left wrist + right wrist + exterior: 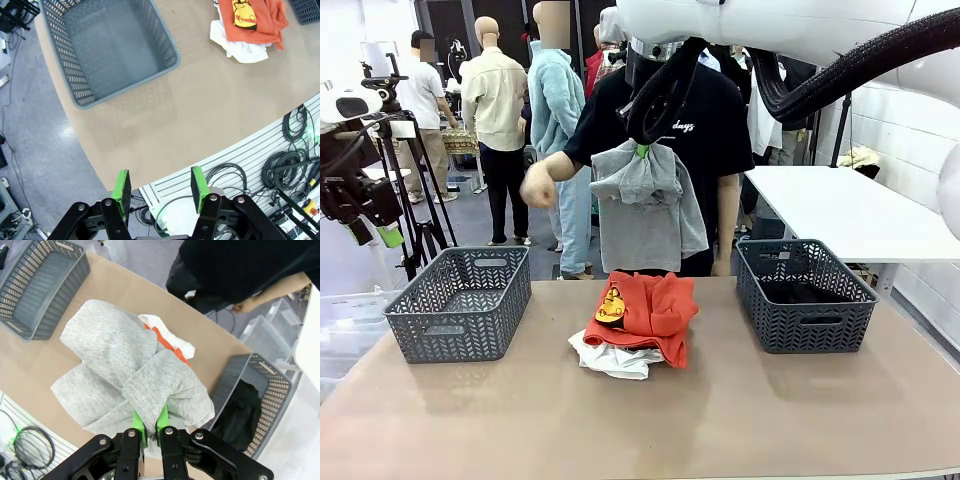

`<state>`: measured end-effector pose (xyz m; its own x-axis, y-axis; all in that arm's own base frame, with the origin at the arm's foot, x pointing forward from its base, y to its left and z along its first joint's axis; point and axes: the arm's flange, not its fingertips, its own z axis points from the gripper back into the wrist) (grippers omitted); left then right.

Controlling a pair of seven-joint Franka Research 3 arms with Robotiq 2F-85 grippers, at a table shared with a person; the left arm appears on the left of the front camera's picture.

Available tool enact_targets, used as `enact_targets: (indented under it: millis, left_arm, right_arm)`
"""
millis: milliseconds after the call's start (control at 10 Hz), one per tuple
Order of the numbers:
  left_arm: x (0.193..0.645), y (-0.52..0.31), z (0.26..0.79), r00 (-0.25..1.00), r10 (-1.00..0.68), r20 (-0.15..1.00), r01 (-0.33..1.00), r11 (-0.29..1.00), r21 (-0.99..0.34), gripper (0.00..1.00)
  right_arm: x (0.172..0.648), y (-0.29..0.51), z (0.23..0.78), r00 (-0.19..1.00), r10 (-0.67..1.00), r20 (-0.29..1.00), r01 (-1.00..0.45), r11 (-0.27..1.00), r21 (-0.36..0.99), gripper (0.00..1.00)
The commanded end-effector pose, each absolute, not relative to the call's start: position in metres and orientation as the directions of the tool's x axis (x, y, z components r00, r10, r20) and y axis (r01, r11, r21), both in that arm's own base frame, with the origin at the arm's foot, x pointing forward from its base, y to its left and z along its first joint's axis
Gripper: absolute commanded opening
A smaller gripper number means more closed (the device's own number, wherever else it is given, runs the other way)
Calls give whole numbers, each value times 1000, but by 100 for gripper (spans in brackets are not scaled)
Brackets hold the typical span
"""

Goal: Sort the tops and bottoms.
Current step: Sort the clothes according to human instructions.

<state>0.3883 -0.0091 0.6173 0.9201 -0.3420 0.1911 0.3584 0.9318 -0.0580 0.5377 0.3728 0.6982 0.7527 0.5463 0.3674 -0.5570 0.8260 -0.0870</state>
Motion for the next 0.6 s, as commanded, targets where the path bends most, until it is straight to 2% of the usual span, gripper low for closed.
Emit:
enact_targets:
  millis: [0, 500]
  left_arm:
    - [387, -9, 617, 922, -342, 183, 356, 933, -51, 64]
    - [387, -9, 617, 922, -342, 183, 356, 933, -51, 64]
  right_arm:
    - [537, 372, 700, 752, 545, 370, -556, 827, -85, 0]
    - [537, 372, 700, 752, 545, 370, -556, 827, -85, 0]
